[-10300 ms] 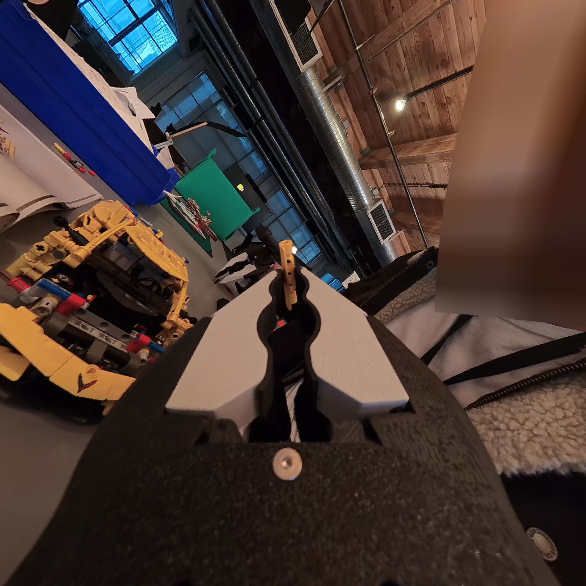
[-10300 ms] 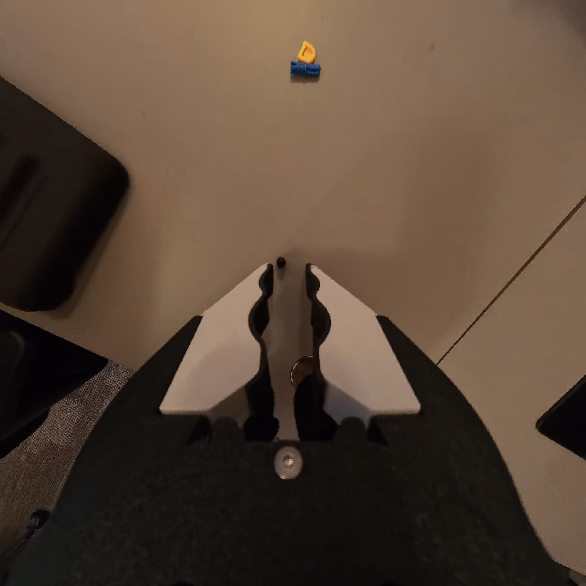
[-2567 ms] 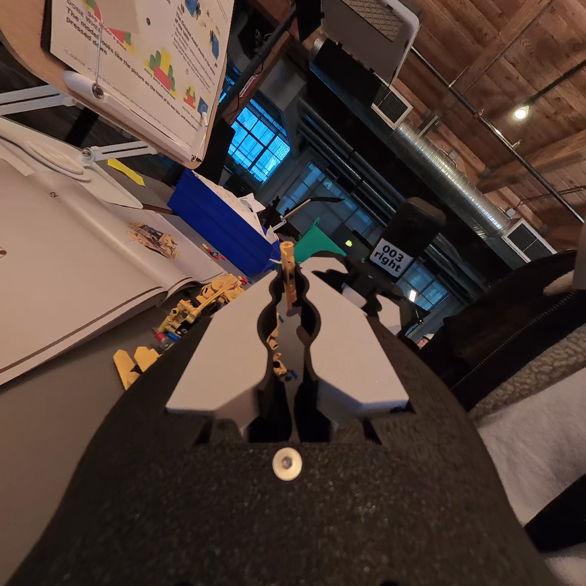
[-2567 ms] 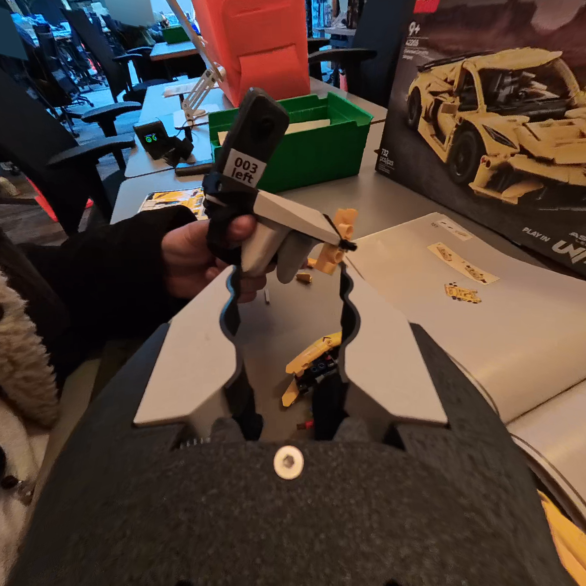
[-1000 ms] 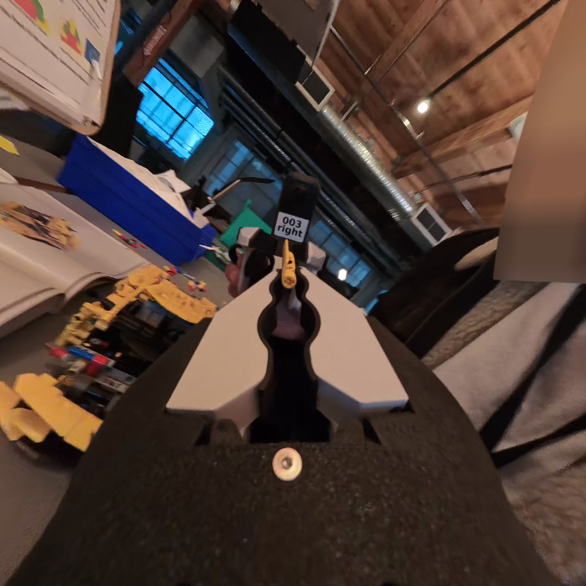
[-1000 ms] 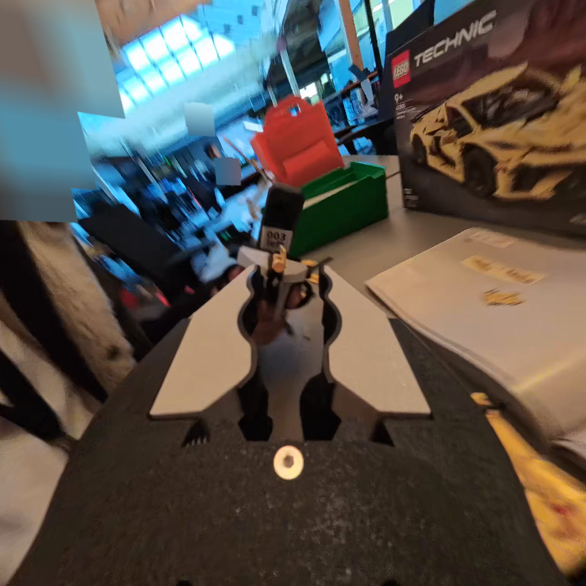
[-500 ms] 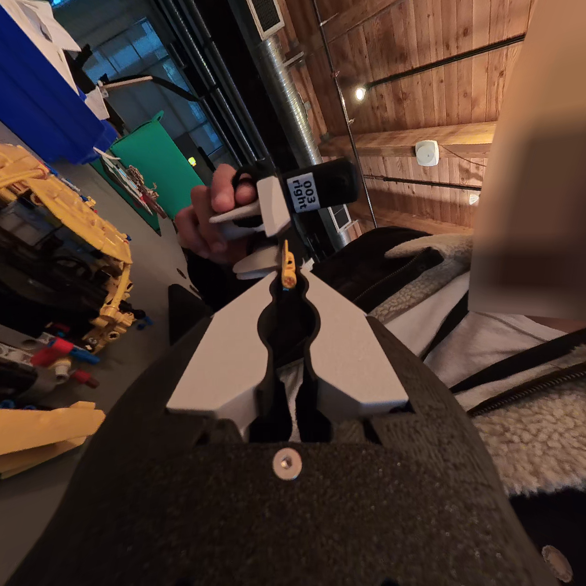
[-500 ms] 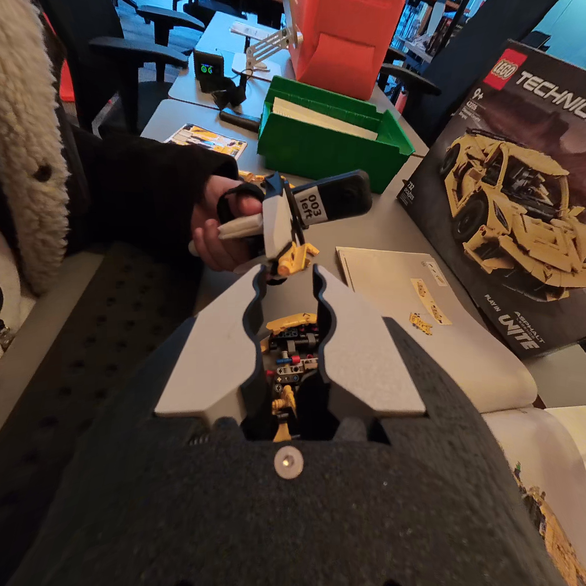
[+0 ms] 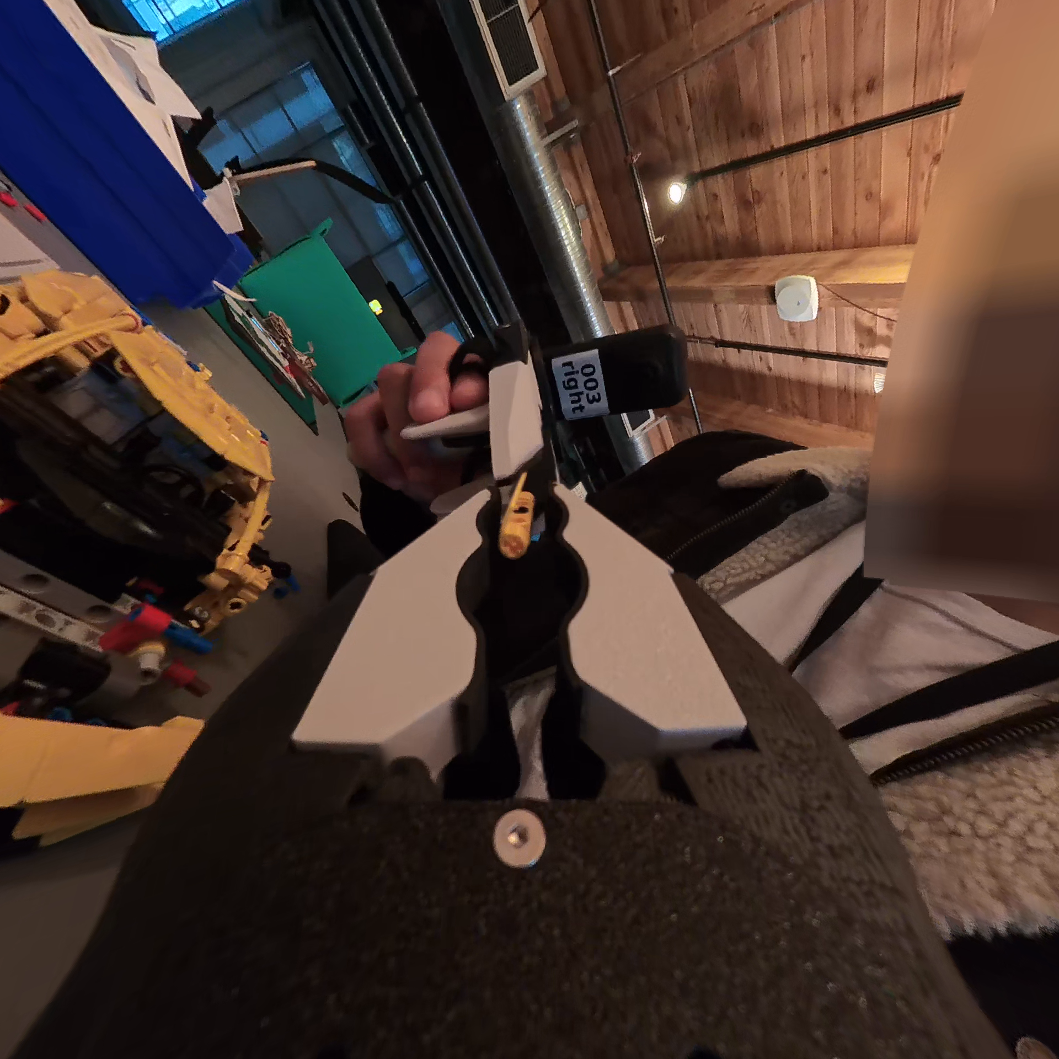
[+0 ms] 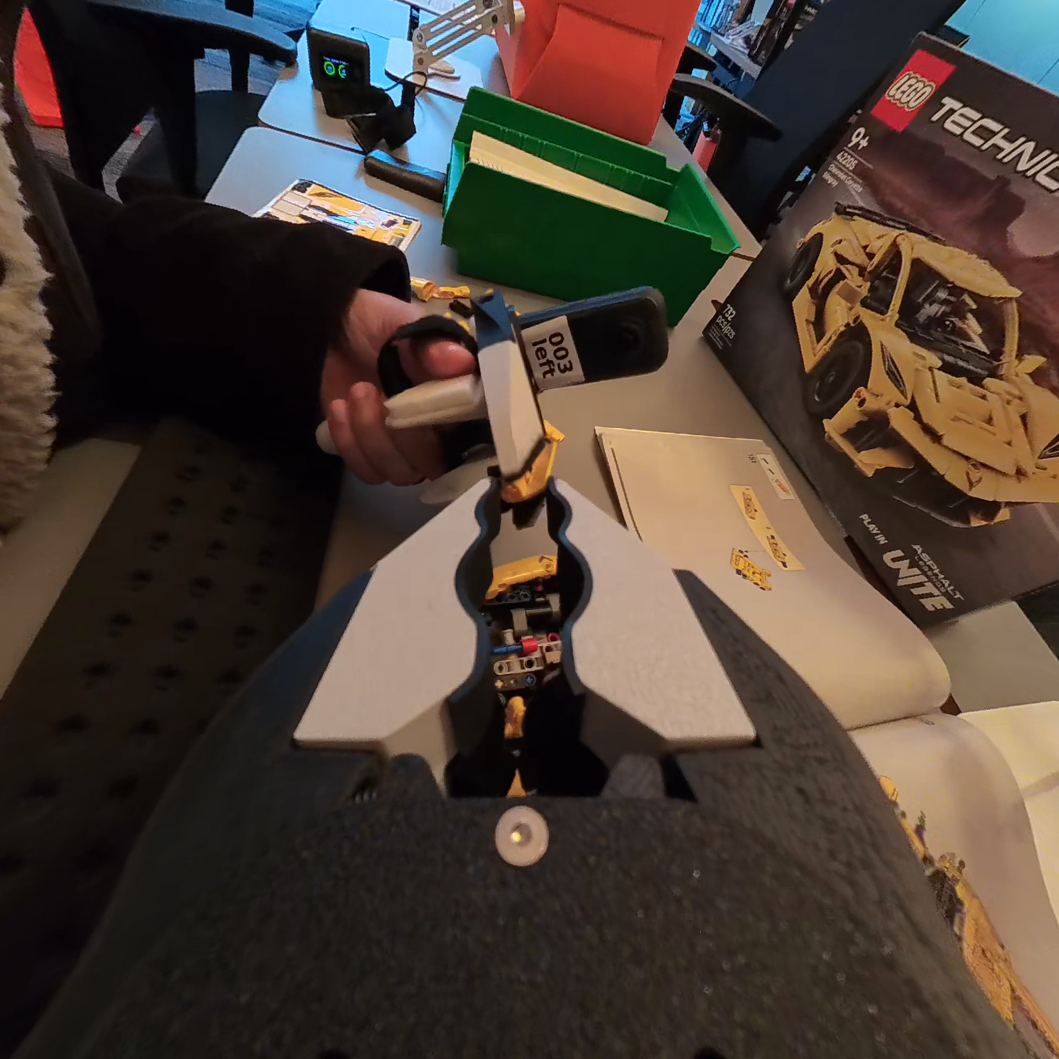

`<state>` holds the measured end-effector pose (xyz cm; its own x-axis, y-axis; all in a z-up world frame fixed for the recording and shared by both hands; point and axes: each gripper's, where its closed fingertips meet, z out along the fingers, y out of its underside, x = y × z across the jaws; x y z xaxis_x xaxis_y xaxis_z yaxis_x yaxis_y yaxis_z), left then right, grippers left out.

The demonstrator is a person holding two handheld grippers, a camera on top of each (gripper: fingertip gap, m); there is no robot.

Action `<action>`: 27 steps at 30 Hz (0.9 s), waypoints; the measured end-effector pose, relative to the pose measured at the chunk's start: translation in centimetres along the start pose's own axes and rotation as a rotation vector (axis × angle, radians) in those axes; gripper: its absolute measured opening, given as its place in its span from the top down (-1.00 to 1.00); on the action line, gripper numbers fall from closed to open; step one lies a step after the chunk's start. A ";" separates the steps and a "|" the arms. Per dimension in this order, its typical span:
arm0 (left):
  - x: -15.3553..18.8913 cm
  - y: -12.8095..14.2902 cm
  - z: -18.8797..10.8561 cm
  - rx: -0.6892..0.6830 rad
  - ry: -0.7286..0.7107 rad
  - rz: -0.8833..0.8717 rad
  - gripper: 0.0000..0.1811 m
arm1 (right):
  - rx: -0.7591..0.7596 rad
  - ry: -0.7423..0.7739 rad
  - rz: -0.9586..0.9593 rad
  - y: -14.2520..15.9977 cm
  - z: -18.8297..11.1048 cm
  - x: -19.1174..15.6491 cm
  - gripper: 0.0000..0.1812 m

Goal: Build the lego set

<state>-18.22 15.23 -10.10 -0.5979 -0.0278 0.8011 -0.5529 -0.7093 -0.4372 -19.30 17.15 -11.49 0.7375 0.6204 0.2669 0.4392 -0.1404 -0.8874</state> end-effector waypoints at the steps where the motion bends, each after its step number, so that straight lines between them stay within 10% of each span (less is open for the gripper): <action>1: -0.1 -0.1 -0.1 0.005 -0.003 -0.001 0.89 | 0.002 0.000 0.000 0.0 0.0 0.0 0.84; 27: 0.4 0.3 0.2 -0.022 0.006 0.030 0.92 | 0.024 -0.036 0.040 -0.2 -0.7 -0.2 0.85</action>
<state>-18.54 14.87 -9.84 -0.6178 -0.0449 0.7850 -0.5471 -0.6925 -0.4702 -19.21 16.53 -11.10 0.7348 0.6424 0.2177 0.3972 -0.1473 -0.9058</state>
